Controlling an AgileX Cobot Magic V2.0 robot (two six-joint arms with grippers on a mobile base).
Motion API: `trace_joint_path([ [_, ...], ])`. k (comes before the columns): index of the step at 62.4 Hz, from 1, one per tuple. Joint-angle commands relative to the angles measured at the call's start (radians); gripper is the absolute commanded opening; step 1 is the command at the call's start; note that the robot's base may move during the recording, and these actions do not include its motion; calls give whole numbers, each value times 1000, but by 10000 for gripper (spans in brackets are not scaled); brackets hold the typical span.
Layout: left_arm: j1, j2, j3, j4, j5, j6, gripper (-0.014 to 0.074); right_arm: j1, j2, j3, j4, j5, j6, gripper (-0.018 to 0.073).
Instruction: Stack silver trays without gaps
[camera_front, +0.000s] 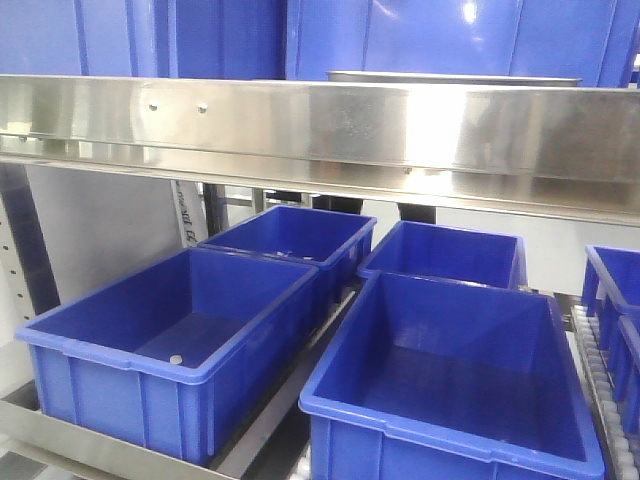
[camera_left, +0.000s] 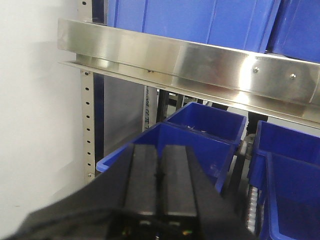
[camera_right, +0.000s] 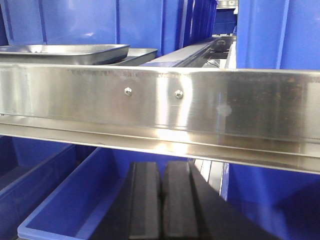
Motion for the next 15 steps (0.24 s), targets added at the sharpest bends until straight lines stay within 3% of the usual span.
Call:
trace_joint_path([
  [1, 0, -35, -4, -9, -84, 1, -48, -6, -19, -1, 6, -97, -9, 56],
  [15, 0, -35, -4, -9, -84, 1, -48, -6, -19, -1, 6, -97, -9, 56],
])
